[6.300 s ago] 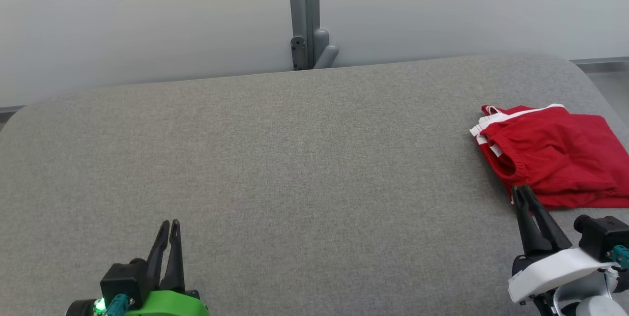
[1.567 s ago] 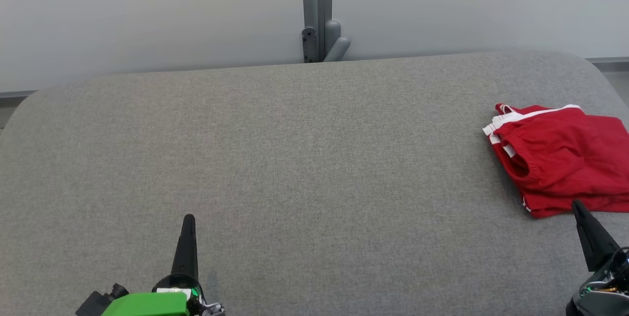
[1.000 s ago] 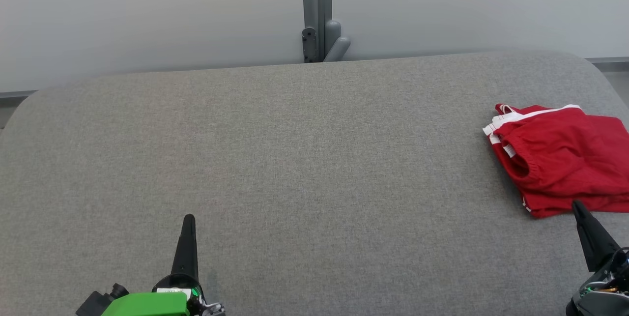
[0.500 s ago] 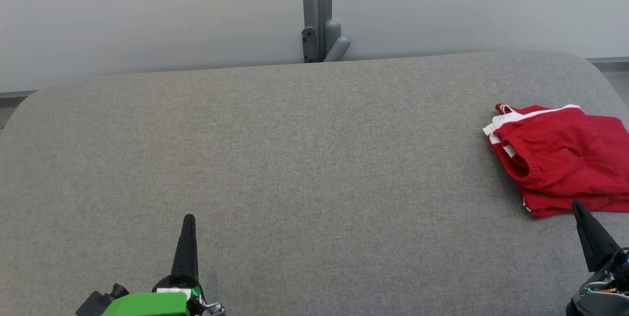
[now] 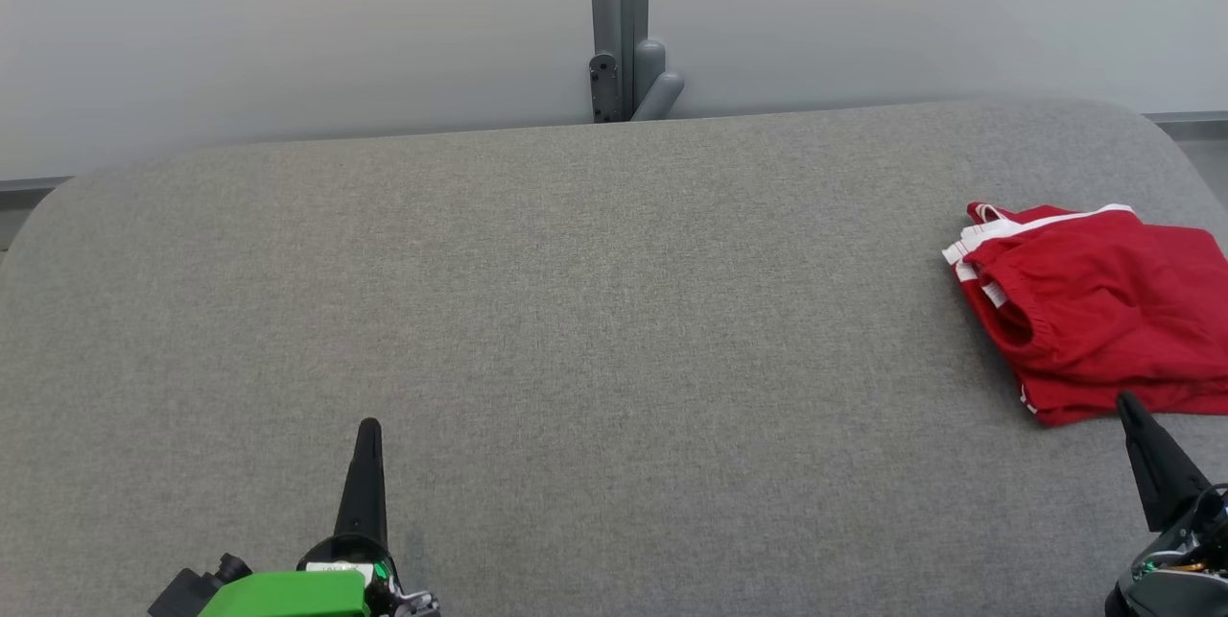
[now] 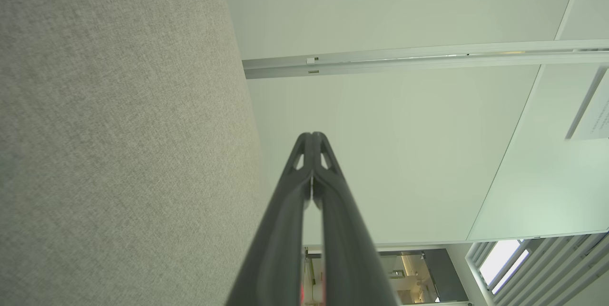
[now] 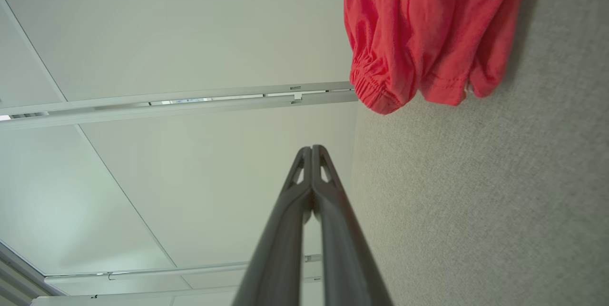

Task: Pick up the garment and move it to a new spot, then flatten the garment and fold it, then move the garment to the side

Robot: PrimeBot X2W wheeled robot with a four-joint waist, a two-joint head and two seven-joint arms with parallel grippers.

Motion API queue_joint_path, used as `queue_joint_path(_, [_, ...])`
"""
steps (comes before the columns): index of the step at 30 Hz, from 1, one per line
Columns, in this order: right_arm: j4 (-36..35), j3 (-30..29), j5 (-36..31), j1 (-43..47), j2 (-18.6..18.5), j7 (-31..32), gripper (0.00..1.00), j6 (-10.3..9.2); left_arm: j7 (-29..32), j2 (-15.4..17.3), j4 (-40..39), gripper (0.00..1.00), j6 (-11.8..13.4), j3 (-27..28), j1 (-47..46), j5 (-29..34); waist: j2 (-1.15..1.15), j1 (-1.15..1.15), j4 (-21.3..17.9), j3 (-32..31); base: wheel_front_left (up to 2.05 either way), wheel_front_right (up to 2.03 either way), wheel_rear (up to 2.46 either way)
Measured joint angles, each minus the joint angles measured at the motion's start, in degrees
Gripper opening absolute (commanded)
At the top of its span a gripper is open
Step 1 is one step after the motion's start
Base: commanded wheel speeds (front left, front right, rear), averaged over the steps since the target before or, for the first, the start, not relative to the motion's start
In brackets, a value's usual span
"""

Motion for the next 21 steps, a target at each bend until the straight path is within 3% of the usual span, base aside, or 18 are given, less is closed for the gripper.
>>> queue_joint_path(21, [0.0, -0.3, -0.1, 0.0, 0.2, 0.1, 0.00, 0.00, 0.0, 0.0, 0.0, 0.00, 0.0, 0.0, 0.0, 0.0, 0.00, 0.00, 0.0, 0.0, 0.00, 0.00, 0.00])
